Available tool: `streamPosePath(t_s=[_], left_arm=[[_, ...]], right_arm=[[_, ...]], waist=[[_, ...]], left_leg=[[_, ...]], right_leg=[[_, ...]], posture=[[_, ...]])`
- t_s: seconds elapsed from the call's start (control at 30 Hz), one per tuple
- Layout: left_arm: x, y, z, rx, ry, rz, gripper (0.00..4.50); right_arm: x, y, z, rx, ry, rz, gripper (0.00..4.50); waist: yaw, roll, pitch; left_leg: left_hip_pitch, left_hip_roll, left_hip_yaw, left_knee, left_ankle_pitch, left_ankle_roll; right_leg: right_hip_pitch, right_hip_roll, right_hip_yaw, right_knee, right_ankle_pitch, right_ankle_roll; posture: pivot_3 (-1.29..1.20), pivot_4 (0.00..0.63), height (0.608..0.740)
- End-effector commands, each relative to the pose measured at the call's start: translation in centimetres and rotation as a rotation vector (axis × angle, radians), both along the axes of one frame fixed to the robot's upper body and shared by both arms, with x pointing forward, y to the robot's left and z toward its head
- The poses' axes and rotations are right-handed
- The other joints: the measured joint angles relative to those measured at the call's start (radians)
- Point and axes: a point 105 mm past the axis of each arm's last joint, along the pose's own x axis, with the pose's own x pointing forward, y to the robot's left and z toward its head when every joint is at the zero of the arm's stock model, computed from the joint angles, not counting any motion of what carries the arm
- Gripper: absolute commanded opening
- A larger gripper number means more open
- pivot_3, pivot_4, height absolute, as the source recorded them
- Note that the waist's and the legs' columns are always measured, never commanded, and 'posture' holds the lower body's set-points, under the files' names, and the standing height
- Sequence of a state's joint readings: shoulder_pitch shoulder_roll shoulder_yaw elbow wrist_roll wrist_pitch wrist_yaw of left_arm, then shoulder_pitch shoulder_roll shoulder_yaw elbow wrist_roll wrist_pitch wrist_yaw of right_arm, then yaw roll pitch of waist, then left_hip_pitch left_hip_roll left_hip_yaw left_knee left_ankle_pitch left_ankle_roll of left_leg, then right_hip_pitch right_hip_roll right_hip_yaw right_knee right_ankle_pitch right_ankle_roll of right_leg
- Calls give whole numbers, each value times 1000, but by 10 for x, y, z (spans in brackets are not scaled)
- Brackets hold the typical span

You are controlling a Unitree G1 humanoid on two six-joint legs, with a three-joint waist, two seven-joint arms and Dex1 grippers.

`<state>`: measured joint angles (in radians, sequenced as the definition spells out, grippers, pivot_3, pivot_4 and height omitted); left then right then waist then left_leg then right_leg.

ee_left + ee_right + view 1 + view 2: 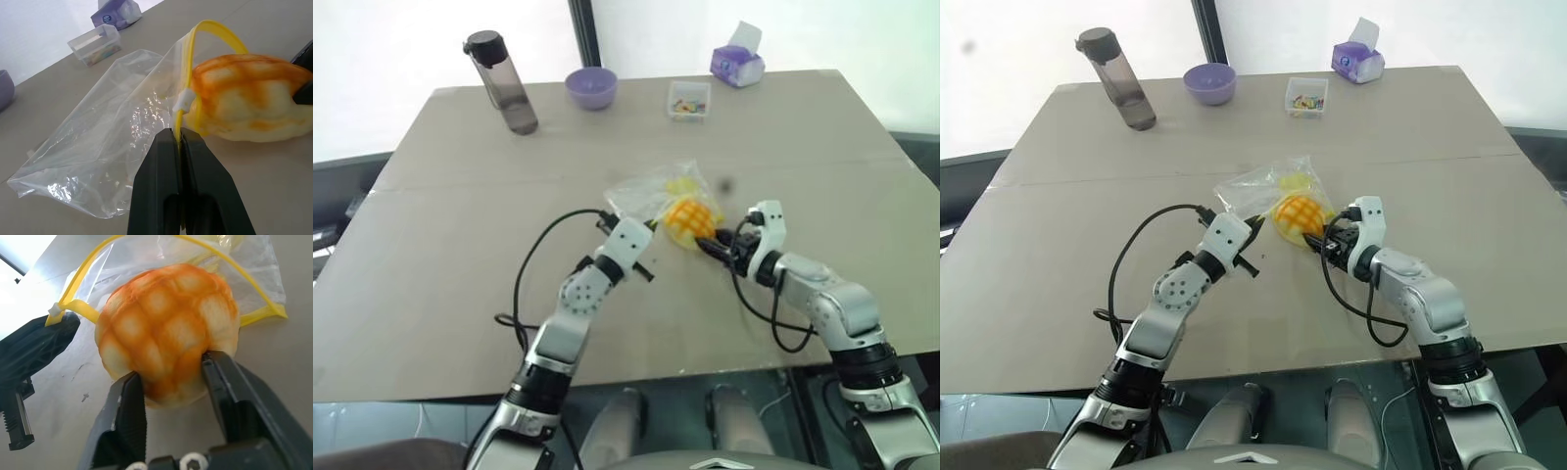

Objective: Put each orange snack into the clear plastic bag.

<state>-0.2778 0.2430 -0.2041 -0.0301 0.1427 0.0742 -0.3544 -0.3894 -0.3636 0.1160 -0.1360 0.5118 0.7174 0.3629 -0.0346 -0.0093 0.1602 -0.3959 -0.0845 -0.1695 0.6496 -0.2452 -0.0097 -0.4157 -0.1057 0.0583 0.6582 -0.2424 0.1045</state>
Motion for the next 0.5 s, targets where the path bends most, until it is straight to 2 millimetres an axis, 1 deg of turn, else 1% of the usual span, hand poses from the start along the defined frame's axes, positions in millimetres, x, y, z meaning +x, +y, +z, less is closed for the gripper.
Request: streamPosePath(t_s=[0.03,0.07,0.2,0.3,0.5], left_arm=[[-6,-4,14,-1,-58,-27,0],[-6,-3,13,0,-58,-27,0],[-7,-3,11,11,-56,-32,0],[-8,-5,10,22,-57,-41,0],[-13,-12,10,77,-93,-97,0]], right_arm=[[4,1,21,39,-63,-8,332],[4,2,23,43,-68,-6,76],[3,6,30,51,-89,8,76],[4,9,40,75,-112,12,76],[6,16,52,95,-113,37,76]], waist=[[-1,0,0],[-1,0,0],[-1,0,0],[-2,0,0],[-2,0,0]], left_leg=[[0,0,0,0,0,0],[0,0,0,0,0,0],[0,0,0,0,0,0],[0,0,0,0,0,0],[0,0,0,0,0,0]], right_leg=[[0,0,0,0,0,0],[0,0,0,0,0,0],[0,0,0,0,0,0],[0,0,0,0,0,0],[0,0,0,0,0,0]], posture=[[0,150,740],[0,150,740],[0,150,740],[0,150,740],[0,150,740]])
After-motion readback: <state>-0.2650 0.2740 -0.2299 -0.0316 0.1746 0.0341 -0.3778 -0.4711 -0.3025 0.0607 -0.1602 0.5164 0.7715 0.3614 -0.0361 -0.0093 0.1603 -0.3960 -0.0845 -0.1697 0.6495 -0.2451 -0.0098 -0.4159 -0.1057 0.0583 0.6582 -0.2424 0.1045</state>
